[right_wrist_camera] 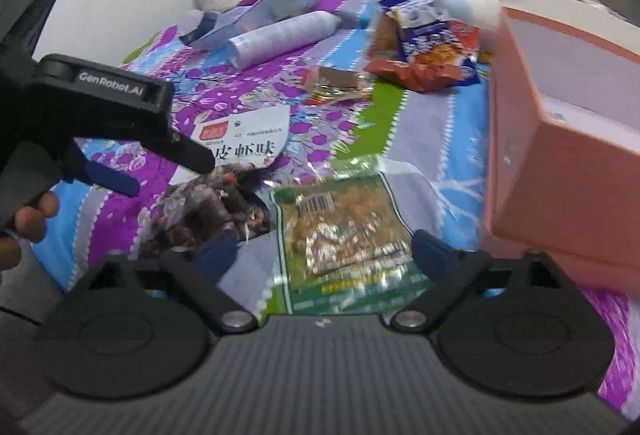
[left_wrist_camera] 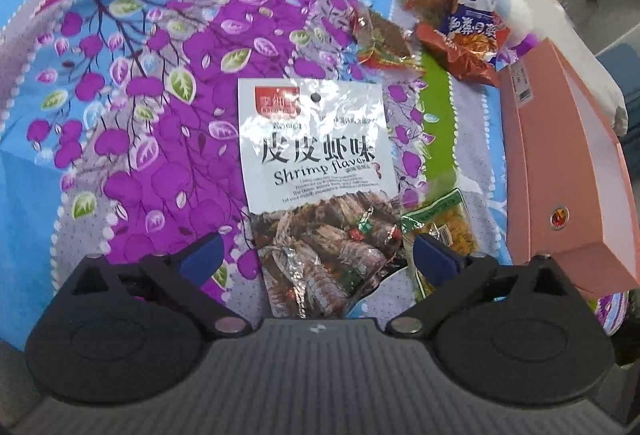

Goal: Organize snacks

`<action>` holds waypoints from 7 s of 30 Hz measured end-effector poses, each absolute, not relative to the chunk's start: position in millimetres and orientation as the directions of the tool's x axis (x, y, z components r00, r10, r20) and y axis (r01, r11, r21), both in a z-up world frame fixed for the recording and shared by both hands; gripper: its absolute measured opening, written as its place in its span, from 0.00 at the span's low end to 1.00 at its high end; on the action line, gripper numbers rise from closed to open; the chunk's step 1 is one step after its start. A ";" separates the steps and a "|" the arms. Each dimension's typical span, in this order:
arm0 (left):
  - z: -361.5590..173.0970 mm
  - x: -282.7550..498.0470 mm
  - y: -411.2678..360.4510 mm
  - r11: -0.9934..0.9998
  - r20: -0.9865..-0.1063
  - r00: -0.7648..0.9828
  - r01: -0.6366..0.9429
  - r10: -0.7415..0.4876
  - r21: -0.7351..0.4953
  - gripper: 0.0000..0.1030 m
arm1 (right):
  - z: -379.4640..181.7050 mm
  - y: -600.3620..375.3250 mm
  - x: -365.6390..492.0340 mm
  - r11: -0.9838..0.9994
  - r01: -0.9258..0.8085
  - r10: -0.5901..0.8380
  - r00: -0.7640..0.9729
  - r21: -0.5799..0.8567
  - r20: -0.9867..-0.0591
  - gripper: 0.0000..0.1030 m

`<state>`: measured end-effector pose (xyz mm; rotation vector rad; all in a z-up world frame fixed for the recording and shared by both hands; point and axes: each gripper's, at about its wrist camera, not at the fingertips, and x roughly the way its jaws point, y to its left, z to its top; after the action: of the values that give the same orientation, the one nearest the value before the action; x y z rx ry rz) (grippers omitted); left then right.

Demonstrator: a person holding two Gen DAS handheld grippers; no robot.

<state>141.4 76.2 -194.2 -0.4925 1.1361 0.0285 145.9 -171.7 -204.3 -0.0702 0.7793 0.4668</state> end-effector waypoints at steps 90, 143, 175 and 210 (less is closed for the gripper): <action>-39.2 90.2 -73.7 0.897 -0.680 0.589 0.232 -0.437 -0.376 0.63 | -61.7 -271.6 62.6 0.988 0.070 0.019 0.823 0.135 -0.567 0.37; -63.8 288.5 -220.7 0.931 -0.777 0.520 0.275 -0.354 -0.240 0.82 | -133.3 -415.0 239.4 0.966 0.117 0.078 0.719 0.231 -0.691 0.76; 1.2 113.4 -104.6 0.930 -0.618 0.697 0.303 -0.365 -0.208 0.82 | -54.8 -323.5 96.2 0.975 0.051 0.060 0.876 0.215 -0.478 0.74; -54.6 25.7 41.5 0.959 -0.624 0.747 0.064 -0.229 -0.275 0.82 | -90.6 -212.1 50.4 0.970 -0.148 0.228 0.834 0.193 -0.502 0.74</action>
<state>25.7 41.5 -54.6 -0.2436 0.7111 -0.1623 50.4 -212.1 -90.6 0.1487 0.5492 0.1998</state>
